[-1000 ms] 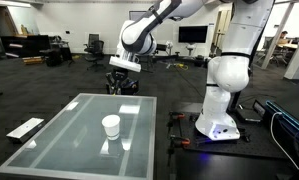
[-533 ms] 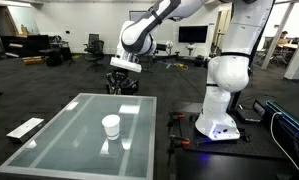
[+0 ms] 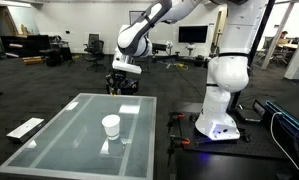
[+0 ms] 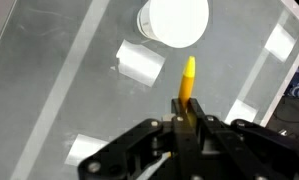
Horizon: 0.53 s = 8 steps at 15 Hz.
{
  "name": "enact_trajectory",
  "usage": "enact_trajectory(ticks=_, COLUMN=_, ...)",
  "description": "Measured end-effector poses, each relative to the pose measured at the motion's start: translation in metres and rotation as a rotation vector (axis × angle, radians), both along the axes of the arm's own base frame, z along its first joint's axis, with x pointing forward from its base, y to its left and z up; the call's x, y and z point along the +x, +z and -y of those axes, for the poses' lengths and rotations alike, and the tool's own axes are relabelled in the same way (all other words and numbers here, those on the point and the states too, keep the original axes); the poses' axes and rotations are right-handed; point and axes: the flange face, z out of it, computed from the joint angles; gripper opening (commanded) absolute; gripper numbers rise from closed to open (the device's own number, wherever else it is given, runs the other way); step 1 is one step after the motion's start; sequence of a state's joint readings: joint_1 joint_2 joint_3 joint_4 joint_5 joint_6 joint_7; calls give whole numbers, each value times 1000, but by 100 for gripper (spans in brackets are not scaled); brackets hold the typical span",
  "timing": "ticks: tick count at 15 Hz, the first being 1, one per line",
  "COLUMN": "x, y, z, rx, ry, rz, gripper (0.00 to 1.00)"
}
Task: Take the pen from the white cup and place it on the table
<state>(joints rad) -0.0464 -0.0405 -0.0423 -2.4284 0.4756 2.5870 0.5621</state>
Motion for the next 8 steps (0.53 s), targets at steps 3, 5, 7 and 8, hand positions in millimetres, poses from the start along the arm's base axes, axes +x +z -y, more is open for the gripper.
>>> enact_trajectory(ticks=3, x=7, y=-8, z=12, rx=-31, ry=69, rz=15, gripper=2)
enact_trajectory(ticks=5, x=12, y=-14, z=19, rx=-63, ry=88, rz=43, gripper=2)
enact_trajectory(ticks=7, x=18, y=-21, z=26, rx=-104, ry=71, rz=82, gripper=2)
enact_trajectory(ticks=8, x=20, y=-26, z=29, rx=-126, ry=56, rz=104, gripper=2)
